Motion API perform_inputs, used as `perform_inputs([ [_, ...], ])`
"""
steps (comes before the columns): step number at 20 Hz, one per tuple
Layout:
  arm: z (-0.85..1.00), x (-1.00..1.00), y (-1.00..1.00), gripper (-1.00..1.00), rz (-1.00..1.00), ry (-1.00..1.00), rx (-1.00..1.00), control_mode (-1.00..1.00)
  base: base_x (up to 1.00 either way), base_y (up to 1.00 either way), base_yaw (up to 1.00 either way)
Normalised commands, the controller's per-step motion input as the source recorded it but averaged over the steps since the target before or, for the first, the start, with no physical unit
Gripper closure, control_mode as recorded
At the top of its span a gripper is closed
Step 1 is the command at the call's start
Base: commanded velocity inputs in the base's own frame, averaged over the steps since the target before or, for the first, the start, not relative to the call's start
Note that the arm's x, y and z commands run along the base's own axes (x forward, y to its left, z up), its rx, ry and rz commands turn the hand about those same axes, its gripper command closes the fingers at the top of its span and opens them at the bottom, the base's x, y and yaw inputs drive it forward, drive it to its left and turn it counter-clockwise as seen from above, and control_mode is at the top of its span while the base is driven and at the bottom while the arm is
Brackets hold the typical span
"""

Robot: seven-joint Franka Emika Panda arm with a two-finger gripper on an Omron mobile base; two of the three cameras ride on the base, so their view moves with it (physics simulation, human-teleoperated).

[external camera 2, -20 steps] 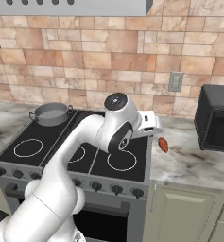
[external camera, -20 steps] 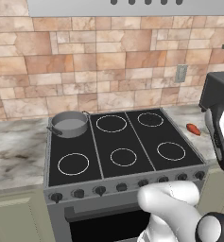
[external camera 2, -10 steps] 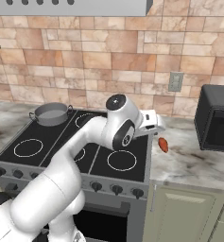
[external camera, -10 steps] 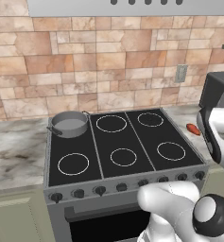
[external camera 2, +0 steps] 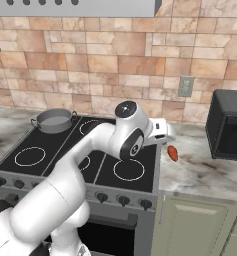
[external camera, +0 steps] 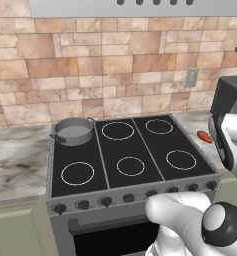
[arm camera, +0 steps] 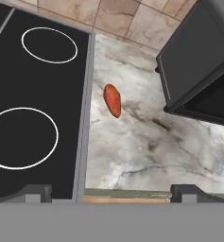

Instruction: Turn on the burner for the pot on the stove. Wait thirty seconds for the pot to heat up. Then add the sweet potato to the pot.

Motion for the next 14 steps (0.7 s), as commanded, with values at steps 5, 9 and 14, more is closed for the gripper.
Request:
perform_inputs([
  [5, -0.06, 0.16, 0.0, -1.0, 0.0, 0.0, 0.0, -1.0, 0.0, 0.0, 0.0],
  [9, -0.14, 0.24, 0.0, -1.0, 0.0, 0.04, 0.0, -1.0, 0.0, 0.0, 0.0],
  [14, -0.18, 0.26, 0.0, -1.0, 0.0, 0.08, 0.0, -1.0, 0.0, 0.0, 0.0],
])
